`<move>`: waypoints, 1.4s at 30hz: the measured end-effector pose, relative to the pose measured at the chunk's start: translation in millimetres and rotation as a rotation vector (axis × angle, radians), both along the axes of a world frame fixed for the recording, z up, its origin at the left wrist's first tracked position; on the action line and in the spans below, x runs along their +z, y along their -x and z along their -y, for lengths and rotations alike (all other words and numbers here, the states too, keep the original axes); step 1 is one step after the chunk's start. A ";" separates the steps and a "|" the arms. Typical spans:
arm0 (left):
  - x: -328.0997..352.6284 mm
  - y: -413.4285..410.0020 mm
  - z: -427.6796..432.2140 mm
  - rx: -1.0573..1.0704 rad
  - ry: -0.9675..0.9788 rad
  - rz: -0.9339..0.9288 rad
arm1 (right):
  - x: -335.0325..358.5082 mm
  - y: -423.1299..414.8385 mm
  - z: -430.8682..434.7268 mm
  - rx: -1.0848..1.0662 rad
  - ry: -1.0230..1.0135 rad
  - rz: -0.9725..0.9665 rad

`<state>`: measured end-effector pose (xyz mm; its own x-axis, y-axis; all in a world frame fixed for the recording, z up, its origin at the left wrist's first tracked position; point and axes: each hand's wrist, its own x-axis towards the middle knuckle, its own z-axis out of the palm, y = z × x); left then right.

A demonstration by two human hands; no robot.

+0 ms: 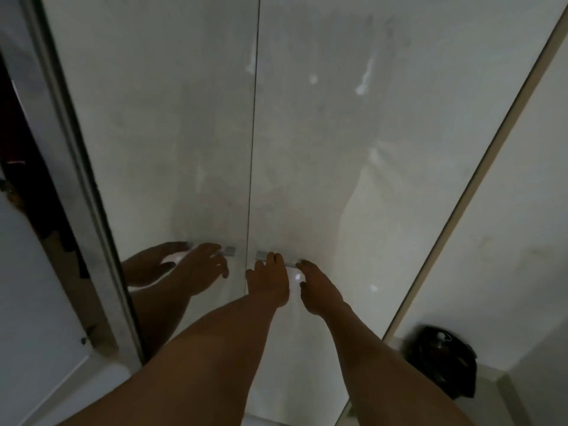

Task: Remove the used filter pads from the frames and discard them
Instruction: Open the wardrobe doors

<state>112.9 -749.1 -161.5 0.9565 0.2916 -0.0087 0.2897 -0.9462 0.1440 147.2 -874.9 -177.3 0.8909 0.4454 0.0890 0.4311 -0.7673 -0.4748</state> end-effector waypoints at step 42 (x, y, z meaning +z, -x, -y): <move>-7.2 258.7 129.3 0.239 0.799 0.452 | 21.8 251.7 113.3 -0.021 -0.507 -0.115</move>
<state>-145.7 -878.4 -168.7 0.8340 0.5477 0.0661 0.2213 -0.4419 0.8693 -104.4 -988.2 -155.6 0.9160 0.3537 0.1895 0.3408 -0.4367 -0.8325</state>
